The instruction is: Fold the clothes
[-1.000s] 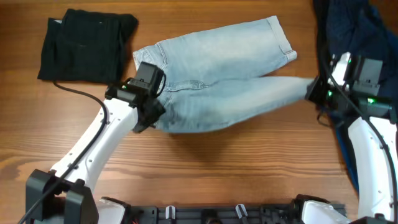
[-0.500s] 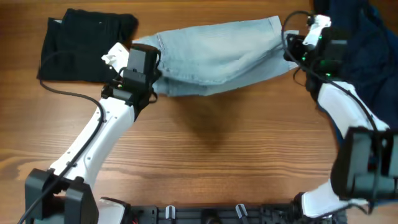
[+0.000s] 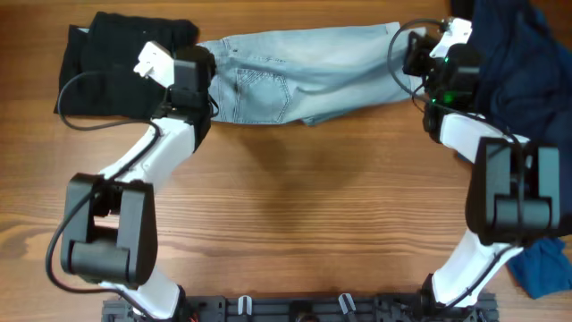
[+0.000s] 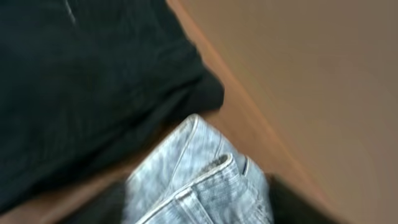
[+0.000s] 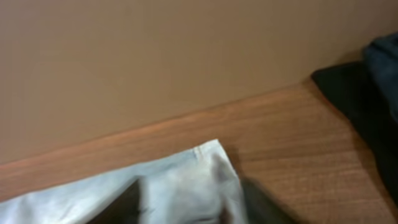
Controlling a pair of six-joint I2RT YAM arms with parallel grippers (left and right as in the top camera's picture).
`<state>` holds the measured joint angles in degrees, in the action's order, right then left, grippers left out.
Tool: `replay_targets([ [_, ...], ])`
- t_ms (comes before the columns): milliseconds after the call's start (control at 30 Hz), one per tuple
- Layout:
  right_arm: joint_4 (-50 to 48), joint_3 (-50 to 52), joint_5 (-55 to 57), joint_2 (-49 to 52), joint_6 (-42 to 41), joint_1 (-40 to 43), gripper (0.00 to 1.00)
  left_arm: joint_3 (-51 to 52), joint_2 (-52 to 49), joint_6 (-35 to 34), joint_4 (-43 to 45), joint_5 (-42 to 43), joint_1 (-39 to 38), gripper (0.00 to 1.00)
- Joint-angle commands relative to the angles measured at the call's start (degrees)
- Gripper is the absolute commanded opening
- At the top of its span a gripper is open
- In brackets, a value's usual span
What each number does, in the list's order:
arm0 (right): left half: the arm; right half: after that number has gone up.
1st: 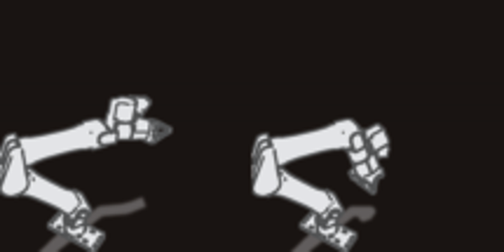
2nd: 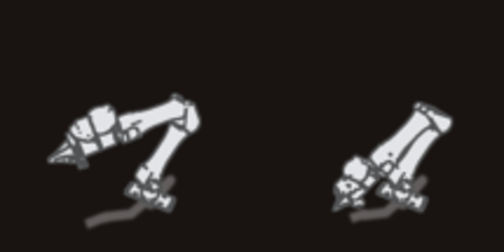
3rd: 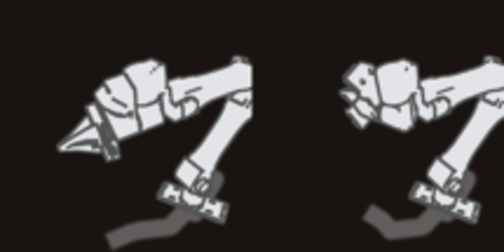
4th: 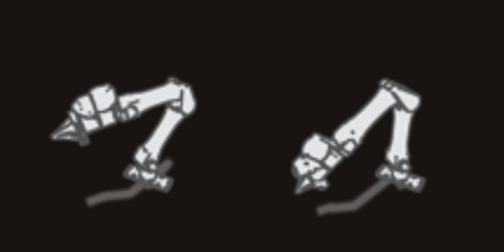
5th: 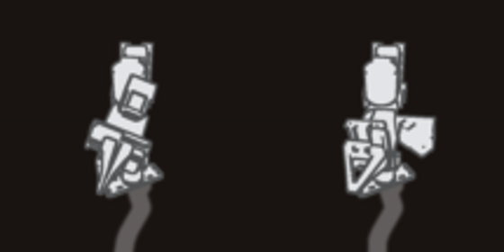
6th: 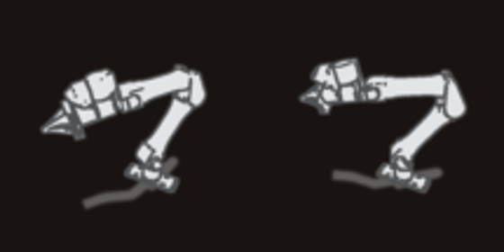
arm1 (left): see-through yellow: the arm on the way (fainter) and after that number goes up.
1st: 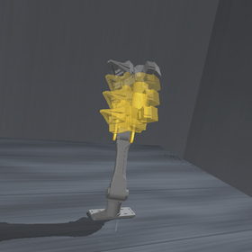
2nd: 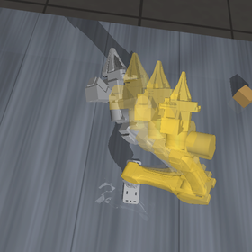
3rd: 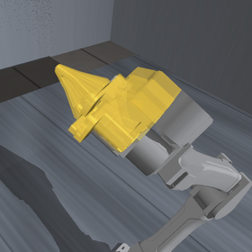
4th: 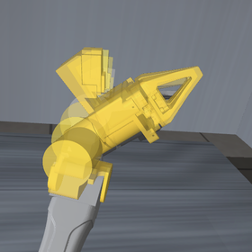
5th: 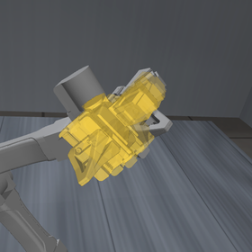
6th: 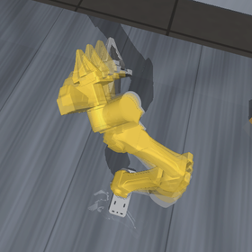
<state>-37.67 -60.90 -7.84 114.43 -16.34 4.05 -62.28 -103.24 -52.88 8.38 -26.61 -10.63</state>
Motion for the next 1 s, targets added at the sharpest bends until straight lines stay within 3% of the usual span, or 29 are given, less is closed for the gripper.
replay_targets([
  [0, -2.97, -1.18, 1.38, 1.6, -0.35, 0.24, 1.0, -0.33, -1.16, 2.32, 4.85, -1.68, 2.8, 0.99],
  [100, 0.74, -4.26, -1.36, 1.4, -0.15, 0.24, 1.0, -2.01, -0.81, 12.5, 5.49, 6.32, 3.78, 1.0],
  [267, 21.31, -13.64, -11.78, 0.72, 5.35, 0.22, 1.0, -4.07, 1.7, 14.03, -5.88, 14.43, 3.21, 0.99],
  [433, 41.7, -19.04, -11.34, 0.72, 11.28, -1.36, 1.0, -4.07, 2.01, 21.64, -16.41, 19.71, 0.46, 0.99],
  [467, 44.26, -19.04, -9.49, 0.72, 8.02, -1.73, 1.0, -4.07, 2.01, 22.64, -18.56, 19.67, -0.09, 1.0],
  [500, 47.36, -19.06, -6.8, 0.72, -0.22, -2.05, 1.0, -4.07, 2.01, 22.69, -20.7, 19.5, -0.46, 0.99],
  [567, 51.93, -19.06, -10.82, 0.68, -11.3, -2.36, 1.0, -4.07, 2.08, 22.64, -25.42, 19.52, -0.7, 1.0],
  [633, 52.94, -19.06, -17.79, 0.44, -14.75, -2.34, 1.0, -4.07, 2.45, 22.64, -28.44, 19.52, -0.66, 1.0],
  [700, 49.13, -19.06, -27.21, 0.26, -17.22, -2.32, 1.0, -4.07, 3.58, 22.64, -30.58, 19.52, -0.68, 1.0],
  [767, 41.99, -19.04, -30.88, 0.31, -28.13, -2.16, 1.0, -4.07, 4.98, 22.43, -31.87, 19.56, -0.79, 1.0],
  [833, 35.93, -19.04, -30.84, 0.31, -28.3, -2.29, 0.99, -4.07, 6.38, 22.43, -32.68, 19.58, -0.85, 1.0],
  [933, 41.42, -19.04, -22.1, 0.31, -35.01, -2.6, 0.82, -4.07, 6.93, 22.45, -32.65, 19.56, -0.87, 0.99],
  [967, 45.03, -19.04, -19.76, 0.31, -35.8, -2.62, 0.8, -4.07, 6.93, 22.43, -32.76, 19.56, -0.9, 1.0],
])
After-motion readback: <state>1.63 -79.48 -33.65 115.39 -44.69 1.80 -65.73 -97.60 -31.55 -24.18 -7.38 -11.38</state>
